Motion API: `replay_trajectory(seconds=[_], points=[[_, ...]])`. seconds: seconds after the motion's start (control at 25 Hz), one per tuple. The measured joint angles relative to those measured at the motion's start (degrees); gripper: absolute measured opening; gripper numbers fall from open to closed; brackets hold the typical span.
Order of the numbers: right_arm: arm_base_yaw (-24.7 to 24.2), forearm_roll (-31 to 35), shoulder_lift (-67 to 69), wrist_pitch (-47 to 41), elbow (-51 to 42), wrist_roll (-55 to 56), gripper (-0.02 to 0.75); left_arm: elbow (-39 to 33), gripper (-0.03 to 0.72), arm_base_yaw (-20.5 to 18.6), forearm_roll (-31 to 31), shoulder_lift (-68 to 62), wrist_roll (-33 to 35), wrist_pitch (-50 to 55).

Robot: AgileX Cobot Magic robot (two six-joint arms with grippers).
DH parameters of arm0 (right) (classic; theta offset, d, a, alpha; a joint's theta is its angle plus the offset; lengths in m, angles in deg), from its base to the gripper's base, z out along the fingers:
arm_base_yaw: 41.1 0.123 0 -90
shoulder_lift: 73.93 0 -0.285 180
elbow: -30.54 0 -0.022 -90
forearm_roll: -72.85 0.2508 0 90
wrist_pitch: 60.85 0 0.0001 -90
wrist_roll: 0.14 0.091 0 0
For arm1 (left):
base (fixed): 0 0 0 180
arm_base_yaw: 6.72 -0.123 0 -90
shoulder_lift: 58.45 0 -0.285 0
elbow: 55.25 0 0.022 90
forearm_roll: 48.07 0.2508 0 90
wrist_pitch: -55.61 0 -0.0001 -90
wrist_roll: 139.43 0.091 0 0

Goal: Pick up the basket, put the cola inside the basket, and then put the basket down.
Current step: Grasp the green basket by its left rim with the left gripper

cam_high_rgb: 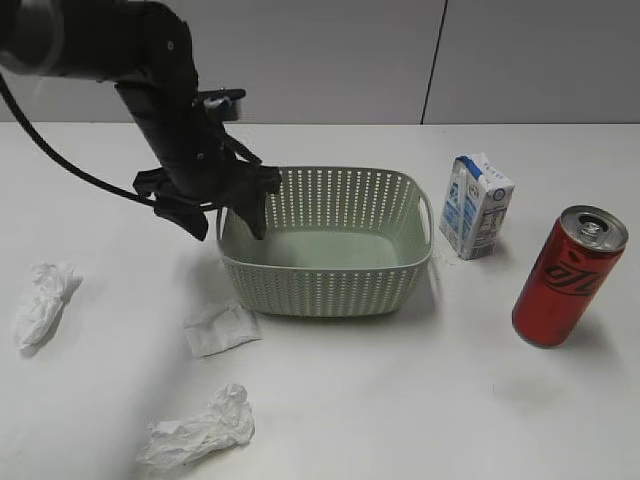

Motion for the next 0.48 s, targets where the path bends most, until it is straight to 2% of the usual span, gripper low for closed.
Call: replay_trajectory(seconds=[0.16, 0.48], points=[[0.0, 0.0, 0.0, 0.0, 0.0, 0.0, 0.498, 0.0, 0.556, 0.2, 0.1, -1.8, -1.6, 0.2], [0.0, 0.0, 0.0, 0.0, 0.0, 0.0, 0.498, 0.0, 0.4, 0.3, 1.7, -1.8, -3.7, 0.1]])
